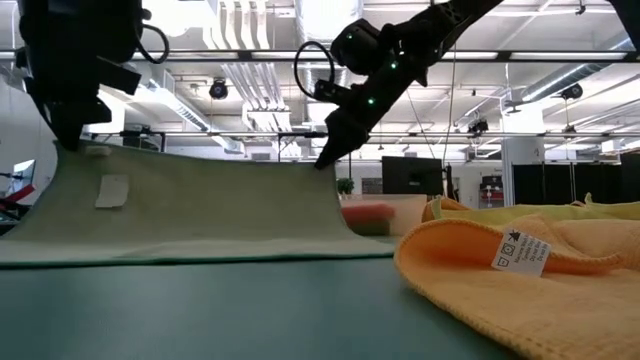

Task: Fold microfiber towels
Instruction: Fold the green microfiber towel

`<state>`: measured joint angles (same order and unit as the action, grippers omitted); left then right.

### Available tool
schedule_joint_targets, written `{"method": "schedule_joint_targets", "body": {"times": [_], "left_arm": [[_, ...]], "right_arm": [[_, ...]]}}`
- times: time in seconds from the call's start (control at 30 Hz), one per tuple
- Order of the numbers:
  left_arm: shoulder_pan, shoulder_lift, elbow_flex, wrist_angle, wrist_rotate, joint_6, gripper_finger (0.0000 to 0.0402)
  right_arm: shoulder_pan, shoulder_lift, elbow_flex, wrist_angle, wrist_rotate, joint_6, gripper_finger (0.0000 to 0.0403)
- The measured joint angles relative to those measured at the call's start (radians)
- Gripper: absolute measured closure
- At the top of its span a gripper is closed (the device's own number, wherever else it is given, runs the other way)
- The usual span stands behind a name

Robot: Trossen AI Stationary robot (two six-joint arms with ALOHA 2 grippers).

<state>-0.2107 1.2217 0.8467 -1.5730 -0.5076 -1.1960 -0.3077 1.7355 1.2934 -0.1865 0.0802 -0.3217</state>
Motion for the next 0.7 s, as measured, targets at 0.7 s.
{"method": "schedule_joint_targets", "body": {"times": [0.7], "left_arm": [[-0.015, -0.019, 0.069, 0.198, 0.41, 0.186, 0.0401]], "right_arm": [[0.135, -0.002, 0.003, -0.279, -0.195, 0.146, 0.0394]]}}
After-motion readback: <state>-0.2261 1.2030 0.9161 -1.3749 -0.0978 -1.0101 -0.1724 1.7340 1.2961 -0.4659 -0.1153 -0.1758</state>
